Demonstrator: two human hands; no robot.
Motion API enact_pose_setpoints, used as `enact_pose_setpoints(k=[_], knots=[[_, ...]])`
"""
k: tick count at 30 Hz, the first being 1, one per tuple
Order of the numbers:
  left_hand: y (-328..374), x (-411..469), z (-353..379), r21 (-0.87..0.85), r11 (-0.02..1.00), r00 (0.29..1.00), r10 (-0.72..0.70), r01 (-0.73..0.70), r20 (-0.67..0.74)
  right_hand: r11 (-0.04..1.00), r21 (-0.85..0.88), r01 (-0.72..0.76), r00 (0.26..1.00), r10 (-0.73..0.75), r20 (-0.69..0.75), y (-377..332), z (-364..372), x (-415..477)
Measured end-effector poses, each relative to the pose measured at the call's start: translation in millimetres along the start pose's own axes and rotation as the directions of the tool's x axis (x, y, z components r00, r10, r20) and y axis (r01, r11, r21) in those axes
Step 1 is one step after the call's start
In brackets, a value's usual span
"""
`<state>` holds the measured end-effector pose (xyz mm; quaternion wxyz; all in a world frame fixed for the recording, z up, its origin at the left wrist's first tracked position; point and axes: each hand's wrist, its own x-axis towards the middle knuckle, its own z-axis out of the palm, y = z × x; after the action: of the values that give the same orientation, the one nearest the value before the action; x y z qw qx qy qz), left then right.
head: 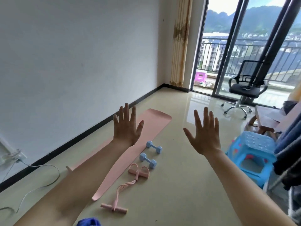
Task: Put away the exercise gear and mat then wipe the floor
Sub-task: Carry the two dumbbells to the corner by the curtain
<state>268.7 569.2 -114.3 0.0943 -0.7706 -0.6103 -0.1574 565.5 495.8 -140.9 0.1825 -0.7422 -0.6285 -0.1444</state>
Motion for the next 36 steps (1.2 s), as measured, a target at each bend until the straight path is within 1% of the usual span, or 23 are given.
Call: enact_pose_setpoints(k=[4, 8, 12, 15, 17, 20, 21, 25, 28, 30, 32, 34, 36], knots=[[16.5, 90.5, 39.0, 0.01, 0.998, 0.995, -0.065, 0.064, 0.073, 0.998, 0.066, 0.004, 0.996, -0.01, 0.091, 32.0, 49.0, 103.3], [17.6, 162.4, 79.7, 0.025, 0.993, 0.986, -0.116, 0.114, 0.121, 0.992, 0.118, 0.044, 0.986, -0.062, 0.157, 38.9, 99.0, 189.4], [16.7, 227.5, 150.5, -0.019, 0.979, 0.963, -0.196, 0.203, 0.187, 0.982, 0.152, 0.111, 0.966, -0.143, 0.215, 44.3, 172.4, 266.0], [12.7, 272.2, 217.9, -0.049, 0.951, 0.922, -0.281, 0.304, 0.268, 0.978, 0.166, 0.128, 0.949, -0.169, 0.268, 51.8, 239.9, 322.4], [9.0, 303.1, 261.7, -0.06, 0.919, 0.872, -0.347, 0.389, 0.345, 0.977, 0.158, 0.144, 0.93, -0.188, 0.317, 54.6, 283.7, 365.7], [6.0, 345.0, 315.6, -0.042, 0.847, 0.747, -0.442, 0.53, 0.496, 0.986, 0.13, 0.107, 0.865, -0.157, 0.477, 59.1, 333.4, 423.5], [6.3, 357.2, 330.0, -0.031, 0.824, 0.708, -0.466, 0.565, 0.53, 0.986, 0.135, 0.098, 0.849, -0.154, 0.506, 61.8, 347.8, 439.8], [14.2, 414.1, 373.5, -0.002, 0.767, 0.595, -0.497, 0.642, 0.632, 0.98, 0.154, 0.123, 0.797, -0.19, 0.573, 72.4, 396.3, 511.3], [21.9, 448.3, 400.7, 0.022, 0.745, 0.558, -0.518, 0.667, 0.649, 0.972, 0.182, 0.151, 0.738, -0.233, 0.633, 76.1, 440.6, 555.3], [26.2, 469.8, 422.5, 0.044, 0.723, 0.544, -0.556, 0.689, 0.629, 0.957, 0.211, 0.197, 0.697, -0.288, 0.657, 75.0, 477.7, 584.4], [31.6, 487.1, 445.8, 0.071, 0.678, 0.511, -0.614, 0.731, 0.602, 0.936, 0.247, 0.249, 0.647, -0.351, 0.678, 72.8, 517.8, 614.7], [39.6, 496.6, 470.8, 0.112, 0.599, 0.438, -0.688, 0.793, 0.579, 0.905, 0.291, 0.312, 0.576, -0.423, 0.699, 67.3, 560.8, 642.3], [48.8, 504.1, 496.4, 0.155, 0.497, 0.335, -0.752, 0.854, 0.568, 0.863, 0.326, 0.386, 0.496, -0.492, 0.715, 60.7, 602.1, 665.3]])
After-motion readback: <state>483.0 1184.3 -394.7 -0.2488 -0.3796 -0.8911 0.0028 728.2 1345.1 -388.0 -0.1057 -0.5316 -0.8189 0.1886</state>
